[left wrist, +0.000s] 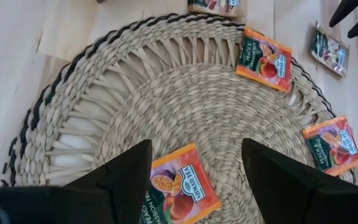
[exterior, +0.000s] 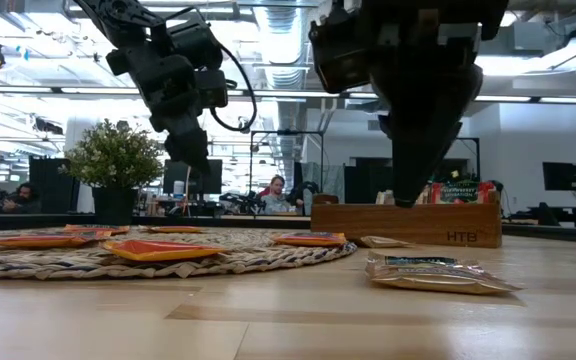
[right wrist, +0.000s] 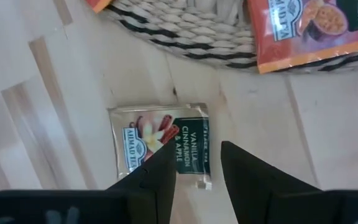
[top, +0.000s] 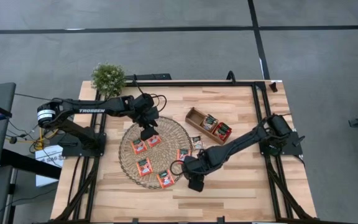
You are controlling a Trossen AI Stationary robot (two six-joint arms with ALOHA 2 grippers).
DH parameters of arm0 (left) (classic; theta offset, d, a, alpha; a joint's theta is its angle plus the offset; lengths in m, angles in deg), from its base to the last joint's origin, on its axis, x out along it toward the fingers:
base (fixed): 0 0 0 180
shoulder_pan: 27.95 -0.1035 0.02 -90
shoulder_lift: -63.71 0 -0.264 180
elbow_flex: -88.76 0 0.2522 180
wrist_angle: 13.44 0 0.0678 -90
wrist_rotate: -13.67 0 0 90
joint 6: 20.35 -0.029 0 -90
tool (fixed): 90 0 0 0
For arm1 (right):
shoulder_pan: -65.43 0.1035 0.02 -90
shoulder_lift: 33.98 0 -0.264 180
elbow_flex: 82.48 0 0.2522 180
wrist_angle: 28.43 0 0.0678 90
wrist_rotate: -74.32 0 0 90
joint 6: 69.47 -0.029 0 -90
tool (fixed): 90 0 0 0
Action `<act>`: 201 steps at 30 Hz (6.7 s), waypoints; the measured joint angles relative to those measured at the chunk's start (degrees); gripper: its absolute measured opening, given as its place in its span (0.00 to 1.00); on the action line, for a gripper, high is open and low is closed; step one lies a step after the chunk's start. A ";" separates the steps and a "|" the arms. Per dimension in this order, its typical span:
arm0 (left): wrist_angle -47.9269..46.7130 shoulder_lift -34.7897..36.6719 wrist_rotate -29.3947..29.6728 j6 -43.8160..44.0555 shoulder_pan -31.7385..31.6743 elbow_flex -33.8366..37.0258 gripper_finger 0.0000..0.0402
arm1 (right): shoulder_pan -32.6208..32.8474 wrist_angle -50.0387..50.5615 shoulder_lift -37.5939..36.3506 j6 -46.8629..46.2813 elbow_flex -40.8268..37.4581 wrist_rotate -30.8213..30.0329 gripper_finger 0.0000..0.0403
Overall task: Pick & Place Tea
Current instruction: Put the brown tea bag into the middle section of the wooden organizer
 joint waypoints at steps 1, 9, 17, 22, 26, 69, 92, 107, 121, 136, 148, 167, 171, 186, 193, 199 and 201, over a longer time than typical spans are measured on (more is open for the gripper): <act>-0.03 0.00 0.00 -0.02 0.00 0.00 0.60 | 0.13 -0.15 0.00 -0.01 0.00 0.02 0.29; 0.38 0.00 -0.11 0.27 0.02 0.00 0.60 | 1.09 0.16 2.98 0.00 -0.06 1.26 0.29; 0.42 0.00 -0.13 1.22 0.04 0.00 0.60 | 1.38 0.71 7.44 -0.79 0.33 1.60 0.29; 0.43 0.00 -0.12 1.37 0.31 0.00 0.60 | 1.37 0.82 7.69 -2.14 0.26 2.08 0.24; 0.42 0.00 -0.11 1.42 0.93 0.00 0.60 | 1.36 0.92 7.39 -2.39 0.16 2.03 0.15; 0.82 0.02 0.00 1.36 3.30 0.07 0.60 | 2.73 46.67 3.75 -8.11 34.20 -23.05 0.00; 6.15 0.02 -0.04 -0.09 3.70 0.07 0.60 | -9.30 46.70 3.87 -8.12 26.65 -30.25 0.00; 9.38 15.08 -0.02 1.94 4.00 0.05 0.60 | -19.35 46.69 3.87 -5.91 17.44 -34.86 0.00; 5.97 22.63 0.62 4.07 4.42 0.04 0.60 | -22.18 46.70 3.87 -5.13 9.18 -37.64 0.00; 11.64 27.40 7.18 4.95 9.83 4.05 0.60 | -21.11 45.95 5.44 -7.64 9.14 -40.25 0.00; 21.20 44.51 9.47 12.97 10.03 20.67 0.60 | -21.11 44.67 5.79 -8.01 9.19 -39.15 0.00; 10.86 51.80 10.23 12.83 10.03 22.82 0.60 | -21.26 46.40 12.18 -9.57 9.42 -38.73 0.00; 10.00 51.80 10.22 12.70 10.03 22.82 0.60 | -21.26 46.48 12.17 -9.56 9.42 -36.76 0.00; 9.67 51.78 10.23 11.88 10.03 22.82 0.60 | -21.26 46.23 12.17 -7.42 11.93 -36.35 0.00; 9.49 51.78 10.23 11.59 10.03 22.82 0.60 | -21.26 46.39 12.17 -4.65 13.84 -35.89 0.00; 8.03 51.78 10.23 11.14 10.03 22.80 0.60 | -21.26 46.37 12.17 -4.38 13.84 -33.35 0.00; 7.75 51.76 10.21 10.47 10.03 22.80 0.60 | -21.26 46.37 12.17 -4.27 13.84 -32.83 0.03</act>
